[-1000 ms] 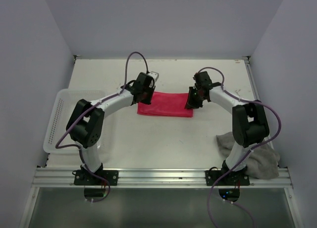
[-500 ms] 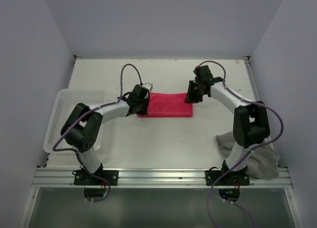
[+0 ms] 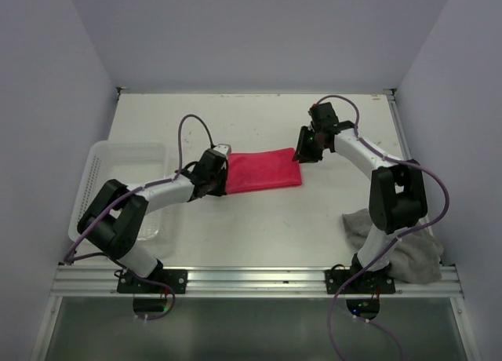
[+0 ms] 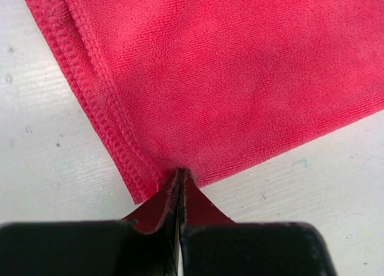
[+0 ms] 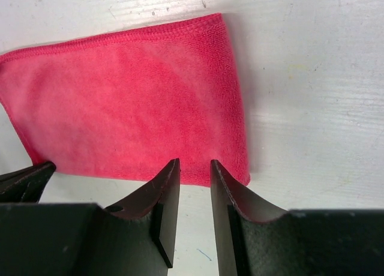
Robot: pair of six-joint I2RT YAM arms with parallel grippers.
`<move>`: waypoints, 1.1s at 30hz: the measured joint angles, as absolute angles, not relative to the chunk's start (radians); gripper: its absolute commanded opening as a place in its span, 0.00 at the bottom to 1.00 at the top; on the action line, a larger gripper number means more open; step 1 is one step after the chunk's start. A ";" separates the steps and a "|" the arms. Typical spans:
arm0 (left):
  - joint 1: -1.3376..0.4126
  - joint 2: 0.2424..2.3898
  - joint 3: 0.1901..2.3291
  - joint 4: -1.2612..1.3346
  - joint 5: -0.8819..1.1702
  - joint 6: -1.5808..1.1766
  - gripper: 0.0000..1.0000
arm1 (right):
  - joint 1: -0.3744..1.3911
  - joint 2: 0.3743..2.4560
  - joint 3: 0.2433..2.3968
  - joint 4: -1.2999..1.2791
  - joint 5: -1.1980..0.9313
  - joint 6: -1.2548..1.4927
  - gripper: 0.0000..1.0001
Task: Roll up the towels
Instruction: Fold the towel, then roll the towel
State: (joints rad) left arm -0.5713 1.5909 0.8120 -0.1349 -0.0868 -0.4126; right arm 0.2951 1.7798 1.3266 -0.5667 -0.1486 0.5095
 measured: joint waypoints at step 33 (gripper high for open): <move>-0.609 1.043 0.946 -0.166 -0.269 -0.478 1.00 | 0.211 1.734 1.008 -0.350 -0.332 0.547 0.43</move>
